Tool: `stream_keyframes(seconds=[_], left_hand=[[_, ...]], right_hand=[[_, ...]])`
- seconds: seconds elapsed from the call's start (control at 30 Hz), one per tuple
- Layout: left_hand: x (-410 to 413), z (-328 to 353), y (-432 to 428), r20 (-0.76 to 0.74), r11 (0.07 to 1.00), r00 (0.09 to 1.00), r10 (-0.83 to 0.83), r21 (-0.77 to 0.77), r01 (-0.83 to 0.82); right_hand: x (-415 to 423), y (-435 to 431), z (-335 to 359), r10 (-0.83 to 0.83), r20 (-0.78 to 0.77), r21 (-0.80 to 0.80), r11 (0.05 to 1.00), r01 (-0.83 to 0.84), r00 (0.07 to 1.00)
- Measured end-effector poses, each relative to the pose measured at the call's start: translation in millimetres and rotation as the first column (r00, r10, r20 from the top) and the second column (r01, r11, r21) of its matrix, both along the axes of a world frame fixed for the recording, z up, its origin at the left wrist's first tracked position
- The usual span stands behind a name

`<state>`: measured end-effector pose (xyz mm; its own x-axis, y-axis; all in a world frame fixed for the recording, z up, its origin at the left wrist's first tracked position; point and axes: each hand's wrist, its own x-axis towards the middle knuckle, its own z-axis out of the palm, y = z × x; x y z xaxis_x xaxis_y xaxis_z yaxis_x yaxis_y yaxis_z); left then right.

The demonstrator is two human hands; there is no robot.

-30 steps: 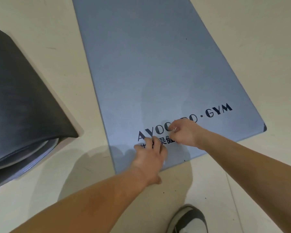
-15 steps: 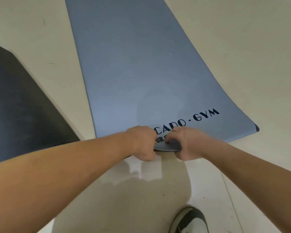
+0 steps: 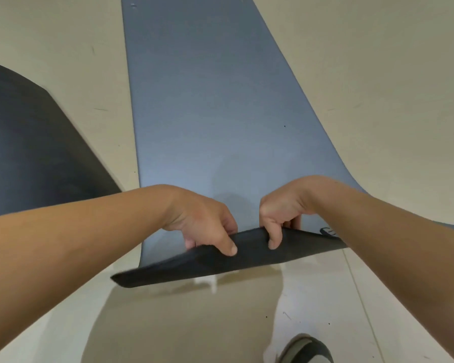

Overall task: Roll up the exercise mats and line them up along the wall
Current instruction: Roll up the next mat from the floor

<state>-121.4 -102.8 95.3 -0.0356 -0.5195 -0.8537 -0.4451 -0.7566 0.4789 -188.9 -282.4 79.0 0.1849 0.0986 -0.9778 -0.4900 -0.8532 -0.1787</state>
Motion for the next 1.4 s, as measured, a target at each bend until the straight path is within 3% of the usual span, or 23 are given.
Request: stream_keyframes(seconds=[0.07, 0.13, 0.23, 0.3, 0.33, 0.43, 0.57, 0.6, 0.7, 0.73, 0.8, 0.9, 0.97, 1.03, 1.13, 1.2, 1.3, 1.4], left_hand=[[11.0, -0.5, 2.2, 0.146, 0.997, 0.989, -0.027, -0.062, 0.036], [26.8, -1.9, 5.2, 0.250, 0.995, 0.968, -0.014, -0.091, 0.038], [60.1, -8.4, 8.8, 0.360, 0.991, 0.933, 0.022, -0.129, 0.026], [84.5, -11.5, 10.6, 0.445, 0.989, 0.895, 0.044, -0.145, 0.023], [95.5, -12.2, 11.2, 0.480, 0.988, 0.875, 0.058, -0.151, 0.017], [117.7, -14.1, 12.8, 0.528, 0.981, 0.840, 0.124, -0.191, -0.025], [119.5, -22.4, 9.8, 0.609, 0.974, 0.775, 0.168, -0.226, -0.033], [114.0, -21.6, 8.9, 0.666, 0.974, 0.726, 0.173, -0.224, -0.027], [86.9, -12.0, 2.7, 0.890, 0.974, 0.446, 0.097, -0.177, 0.142], [75.0, -11.6, 0.1, 0.912, 0.967, 0.404, 0.068, -0.160, 0.200], [49.4, -18.5, -3.3, 0.892, 0.970, 0.452, -0.001, -0.109, 0.217], [27.0, -49.6, 0.0, 0.833, 0.990, 0.548, -0.081, 0.003, 0.142], [30.9, -69.6, 7.5, 0.811, 0.994, 0.585, -0.020, -0.049, 0.102], [40.0, -81.5, 14.9, 0.778, 0.988, 0.626, 0.047, -0.128, 0.085], [49.2, -87.5, 20.5, 0.732, 0.979, 0.673, 0.106, -0.196, 0.059], [52.3, -84.5, 19.7, 0.718, 0.976, 0.686, 0.116, -0.209, 0.055], [55.1, -79.4, 16.1, 0.702, 0.981, 0.707, 0.090, -0.187, 0.061], [52.8, -76.8, 13.4, 0.686, 0.985, 0.726, 0.048, -0.154, 0.081]], right_hand=[[9.4, -5.2, 8.4, 0.007, 0.090, -0.049, 0.999, -0.002, 0.996], [18.0, -8.6, 26.2, 0.099, 0.323, -0.218, 0.976, -0.028, 0.941], [16.3, 3.4, 54.2, 0.366, 0.606, -0.564, 0.824, 0.058, 0.707], [8.2, 17.7, 57.5, 0.580, 0.596, -0.722, 0.690, 0.055, 0.554], [4.4, 24.8, 55.0, 0.628, 0.568, -0.754, 0.656, 0.033, 0.532], [0.2, 33.4, 29.3, 0.641, 0.472, -0.777, 0.627, -0.058, 0.605], [10.9, 12.6, -14.6, 0.674, 0.437, -0.795, 0.599, -0.094, 0.595], [15.4, 7.6, -18.3, 0.683, 0.436, -0.782, 0.610, -0.129, 0.586], [35.9, -6.0, -16.2, 0.725, 0.417, -0.732, 0.626, -0.270, 0.548], [45.7, -11.1, -13.5, 0.730, 0.408, -0.714, 0.629, -0.307, 0.548], [65.4, -22.2, -6.5, 0.675, 0.408, -0.641, 0.691, -0.334, 0.614], [83.3, -36.1, 0.4, 0.483, 0.352, -0.464, 0.834, -0.299, 0.802], [88.8, -37.4, -2.4, 0.426, 0.299, -0.415, 0.864, -0.286, 0.854], [90.4, -32.4, -7.2, 0.522, 0.293, -0.472, 0.807, -0.354, 0.801], [77.2, -22.7, -10.5, 0.713, 0.357, -0.693, 0.635, -0.342, 0.603], [56.7, -13.8, -13.7, 0.733, 0.337, -0.777, 0.571, -0.265, 0.591], [30.1, -7.8, -28.4, 0.717, 0.323, -0.778, 0.573, -0.258, 0.618], [32.2, -21.7, -33.1, 0.661, 0.432, -0.687, 0.682, -0.251, 0.614]])
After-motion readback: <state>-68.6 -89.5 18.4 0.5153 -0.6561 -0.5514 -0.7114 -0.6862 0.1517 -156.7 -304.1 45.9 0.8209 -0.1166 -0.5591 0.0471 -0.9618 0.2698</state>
